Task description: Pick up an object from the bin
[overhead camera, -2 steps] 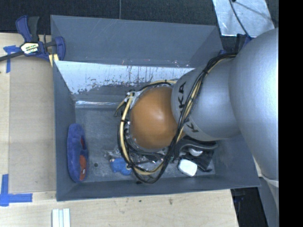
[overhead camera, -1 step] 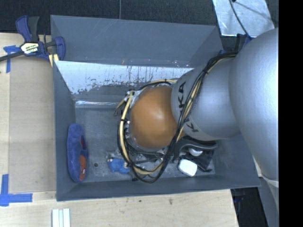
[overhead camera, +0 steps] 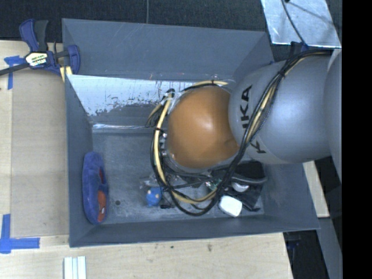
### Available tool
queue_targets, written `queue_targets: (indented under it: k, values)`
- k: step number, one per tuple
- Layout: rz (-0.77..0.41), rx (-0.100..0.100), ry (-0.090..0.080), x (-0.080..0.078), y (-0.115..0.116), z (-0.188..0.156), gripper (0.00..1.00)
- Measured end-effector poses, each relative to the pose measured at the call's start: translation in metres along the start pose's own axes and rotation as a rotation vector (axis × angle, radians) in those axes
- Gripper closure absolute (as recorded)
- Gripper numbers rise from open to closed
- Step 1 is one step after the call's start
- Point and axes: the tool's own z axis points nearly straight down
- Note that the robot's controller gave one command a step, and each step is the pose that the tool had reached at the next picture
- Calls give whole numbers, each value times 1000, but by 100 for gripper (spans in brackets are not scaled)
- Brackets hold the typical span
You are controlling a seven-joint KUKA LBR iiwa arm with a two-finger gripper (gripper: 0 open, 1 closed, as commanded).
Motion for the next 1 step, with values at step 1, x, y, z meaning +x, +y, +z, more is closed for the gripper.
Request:
queue_targets:
  k: [1]
  values:
    - [4,-3,4,-1,-1,-1,100]
